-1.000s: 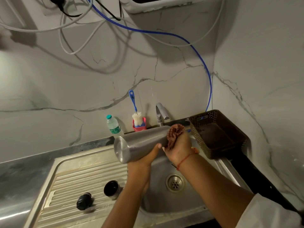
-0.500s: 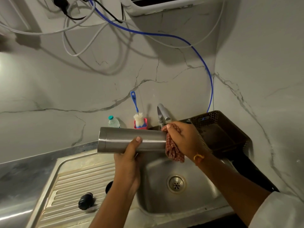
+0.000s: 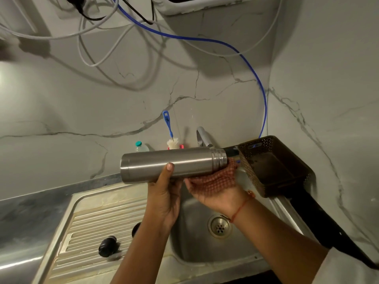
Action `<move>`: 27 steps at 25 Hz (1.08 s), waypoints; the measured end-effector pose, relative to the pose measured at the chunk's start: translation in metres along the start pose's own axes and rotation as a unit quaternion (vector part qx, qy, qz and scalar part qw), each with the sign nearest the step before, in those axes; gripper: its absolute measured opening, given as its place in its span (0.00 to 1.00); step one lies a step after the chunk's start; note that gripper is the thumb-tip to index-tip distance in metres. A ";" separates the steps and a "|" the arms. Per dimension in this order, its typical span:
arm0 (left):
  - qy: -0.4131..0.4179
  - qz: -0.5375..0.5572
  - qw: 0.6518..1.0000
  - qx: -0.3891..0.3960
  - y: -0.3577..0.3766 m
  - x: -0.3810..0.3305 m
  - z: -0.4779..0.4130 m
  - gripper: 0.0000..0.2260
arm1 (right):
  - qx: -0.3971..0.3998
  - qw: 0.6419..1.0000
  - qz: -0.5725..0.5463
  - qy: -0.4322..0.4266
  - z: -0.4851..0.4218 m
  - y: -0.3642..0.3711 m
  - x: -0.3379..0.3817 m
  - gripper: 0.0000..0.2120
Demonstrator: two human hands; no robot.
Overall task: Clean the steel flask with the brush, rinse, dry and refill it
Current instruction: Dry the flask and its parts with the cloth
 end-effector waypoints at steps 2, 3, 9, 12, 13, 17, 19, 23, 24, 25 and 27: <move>0.016 -0.026 0.999 -0.017 -0.005 0.003 0.005 0.35 | -0.023 0.995 -0.037 -0.088 -0.004 0.003 0.016 0.27; 0.024 -0.051 0.998 -0.031 -0.009 0.003 0.008 0.28 | -0.043 0.990 -0.052 -0.123 -0.005 0.001 0.028 0.25; 0.015 -0.292 0.955 -0.058 -0.030 0.009 0.020 0.44 | -0.284 0.908 0.201 -0.232 0.001 -0.030 0.048 0.16; 0.027 -0.328 0.944 -0.033 -0.033 -0.006 0.015 0.41 | -0.295 0.823 0.439 -0.208 0.004 -0.021 0.063 0.17; 0.020 -0.300 0.953 -0.030 -0.032 -0.009 0.013 0.39 | -0.265 0.824 0.477 -0.154 0.004 -0.017 0.063 0.17; -0.033 -0.111 0.991 -0.066 -0.027 0.000 0.020 0.30 | -0.128 0.911 0.393 0.004 0.013 -0.006 0.054 0.11; -0.063 -0.015 0.994 -0.083 -0.023 0.011 0.019 0.31 | -0.102 0.953 0.286 0.005 0.009 -0.010 0.043 0.15; -0.018 0.036 0.990 -0.132 -0.017 0.005 0.003 0.31 | -0.026 0.995 0.086 -0.050 -0.011 -0.011 0.014 0.28; 0.008 0.010 0.991 -0.136 -0.017 0.000 -0.001 0.29 | -0.017 0.995 0.065 -0.077 -0.013 -0.008 0.012 0.27; 0.038 -0.013 0.990 -0.136 -0.018 -0.006 -0.004 0.26 | 0.000 0.994 0.043 -0.097 -0.014 -0.005 0.008 0.26; 0.087 -0.082 0.985 -0.126 -0.015 -0.020 -0.006 0.24 | 0.006 0.991 0.013 -0.135 -0.014 -0.003 0.010 0.24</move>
Point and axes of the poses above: each hand's wrist, its own z-axis away from the middle knuckle, its own y-axis out of the palm, x = y × z, the point moved 7 cm from there along -z, towards the middle knuckle, and after that the axes turned 7 degrees about y, right-handed, at the moved point
